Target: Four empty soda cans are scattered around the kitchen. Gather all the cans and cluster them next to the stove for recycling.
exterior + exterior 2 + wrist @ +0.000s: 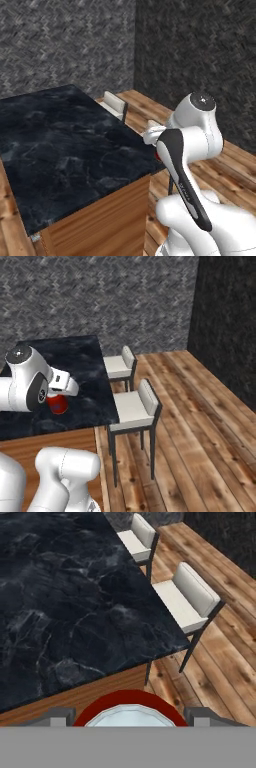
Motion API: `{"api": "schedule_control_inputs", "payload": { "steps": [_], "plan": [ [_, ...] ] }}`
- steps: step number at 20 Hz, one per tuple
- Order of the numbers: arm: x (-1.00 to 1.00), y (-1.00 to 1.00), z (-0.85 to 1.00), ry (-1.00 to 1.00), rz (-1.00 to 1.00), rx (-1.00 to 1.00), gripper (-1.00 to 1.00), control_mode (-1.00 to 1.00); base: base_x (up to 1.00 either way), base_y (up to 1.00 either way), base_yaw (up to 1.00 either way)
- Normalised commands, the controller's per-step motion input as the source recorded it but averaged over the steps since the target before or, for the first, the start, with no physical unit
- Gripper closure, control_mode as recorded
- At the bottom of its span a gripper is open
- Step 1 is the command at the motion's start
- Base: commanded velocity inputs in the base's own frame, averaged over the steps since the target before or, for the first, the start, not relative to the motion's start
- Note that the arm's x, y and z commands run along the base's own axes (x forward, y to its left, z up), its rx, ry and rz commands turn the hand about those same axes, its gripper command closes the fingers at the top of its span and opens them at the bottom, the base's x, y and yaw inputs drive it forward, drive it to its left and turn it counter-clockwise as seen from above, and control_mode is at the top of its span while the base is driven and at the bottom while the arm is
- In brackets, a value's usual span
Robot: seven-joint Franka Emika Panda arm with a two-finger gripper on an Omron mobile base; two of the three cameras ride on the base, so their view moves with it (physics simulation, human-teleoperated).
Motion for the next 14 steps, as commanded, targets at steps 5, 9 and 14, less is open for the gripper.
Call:
{"api": "schedule_control_inputs", "payload": {
  "steps": [5, 9, 14],
  "plan": [
    [0.0, 0.0, 0.0, 0.0, 0.0, 0.0, 1.0, 1.0, -0.31, 0.0, -0.13],
    [0.0, 0.0, 0.0, 0.0, 0.0, 0.0, 1.0, 1.0, -0.26, 0.0, -0.39],
    [0.0, 0.0, 0.0, 0.0, 0.0, 0.0, 1.0, 1.0, -0.32, 0.0, -0.45]
  ]
}}
